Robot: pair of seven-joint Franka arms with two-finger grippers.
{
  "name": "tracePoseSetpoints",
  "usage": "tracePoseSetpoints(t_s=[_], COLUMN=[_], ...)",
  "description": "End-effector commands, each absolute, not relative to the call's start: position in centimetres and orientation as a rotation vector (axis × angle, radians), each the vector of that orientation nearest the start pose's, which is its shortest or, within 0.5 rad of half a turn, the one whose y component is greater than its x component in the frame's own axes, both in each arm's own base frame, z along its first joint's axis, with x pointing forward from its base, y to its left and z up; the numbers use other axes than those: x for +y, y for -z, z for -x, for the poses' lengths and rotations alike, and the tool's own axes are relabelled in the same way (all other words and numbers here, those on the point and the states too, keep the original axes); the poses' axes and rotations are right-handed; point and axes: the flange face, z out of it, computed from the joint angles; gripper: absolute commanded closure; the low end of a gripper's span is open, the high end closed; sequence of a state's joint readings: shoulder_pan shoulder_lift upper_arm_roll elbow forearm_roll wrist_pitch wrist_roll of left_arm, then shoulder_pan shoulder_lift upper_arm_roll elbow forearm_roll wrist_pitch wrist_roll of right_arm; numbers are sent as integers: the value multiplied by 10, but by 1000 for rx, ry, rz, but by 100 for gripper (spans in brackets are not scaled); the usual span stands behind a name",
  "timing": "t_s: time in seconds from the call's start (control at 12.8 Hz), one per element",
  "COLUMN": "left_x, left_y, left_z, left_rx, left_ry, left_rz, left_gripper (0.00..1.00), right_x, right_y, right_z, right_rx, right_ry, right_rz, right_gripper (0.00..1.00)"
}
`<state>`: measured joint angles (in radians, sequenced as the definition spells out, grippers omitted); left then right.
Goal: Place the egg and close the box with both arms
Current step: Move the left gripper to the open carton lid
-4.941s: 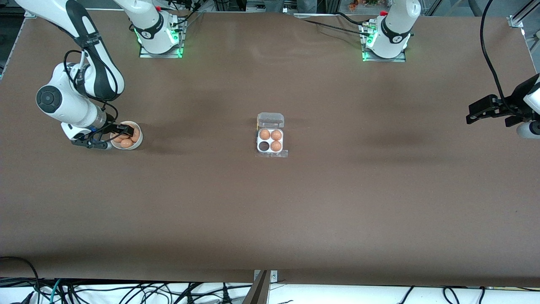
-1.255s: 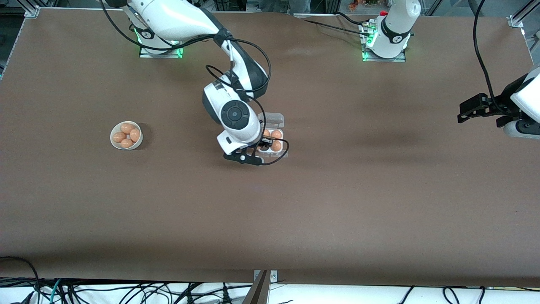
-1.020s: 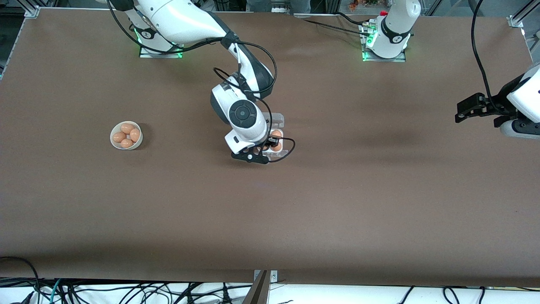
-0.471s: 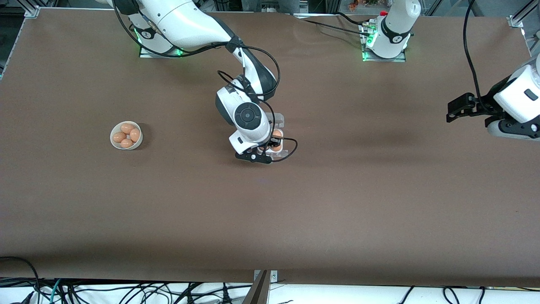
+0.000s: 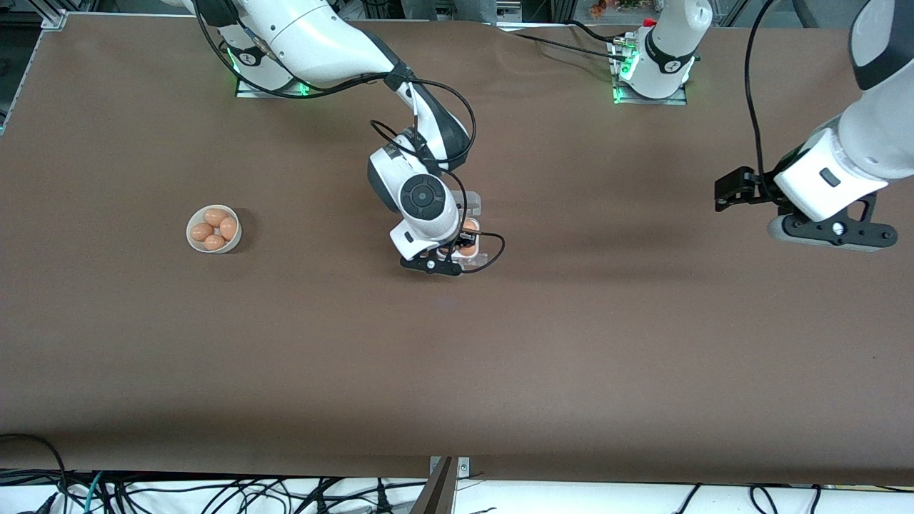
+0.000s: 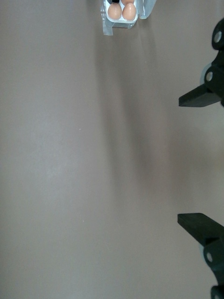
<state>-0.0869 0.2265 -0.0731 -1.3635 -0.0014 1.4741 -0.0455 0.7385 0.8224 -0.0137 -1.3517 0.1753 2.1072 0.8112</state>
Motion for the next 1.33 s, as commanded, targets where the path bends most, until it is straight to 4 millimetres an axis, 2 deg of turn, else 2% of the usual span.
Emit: tracePoseSetpoints(t_s=[0.0, 0.16, 0.31, 0.39, 0.55, 0.78, 0.86, 1.02, 1.1, 1.25], left_x=[-112, -121, -126, -132, -161, -194, -208, -231, -239, -259], left_y=[-578, -573, -574, -566, -553, -541, -536, -520, -519, -501], left_z=[-604, -604, -603, -604, -601, -593, -588, -584, -581, -577], left_rx=[210, 226, 190, 153, 170, 184, 187, 115, 103, 71], left_ry=[-198, -220, -235, -261, -303, -353, -392, -457, -467, -557], left_rz=[3130, 3155, 3200, 3204, 3194, 3174, 3165, 3164, 3163, 3185], left_gripper=[0, 0, 0, 0, 0, 0, 8, 37, 51, 68], right_x=[501, 501, 498, 498, 495, 488, 488, 478, 477, 471], right_y=[-223, -223, -227, -232, -247, -255, -257, -262, -264, -264], right_z=[-541, -541, -546, -549, -561, -569, -570, -578, -580, -584], right_rx=[286, 280, 263, 263, 248, 238, 228, 199, 201, 196], right_ry=[-225, -222, -211, -198, -160, -141, -134, -129, -130, -126], right_rz=[3058, 3058, 3056, 3050, 3032, 3026, 3027, 3025, 3023, 3027], right_gripper=[14, 4, 3, 2, 1, 0, 0, 0, 0, 0])
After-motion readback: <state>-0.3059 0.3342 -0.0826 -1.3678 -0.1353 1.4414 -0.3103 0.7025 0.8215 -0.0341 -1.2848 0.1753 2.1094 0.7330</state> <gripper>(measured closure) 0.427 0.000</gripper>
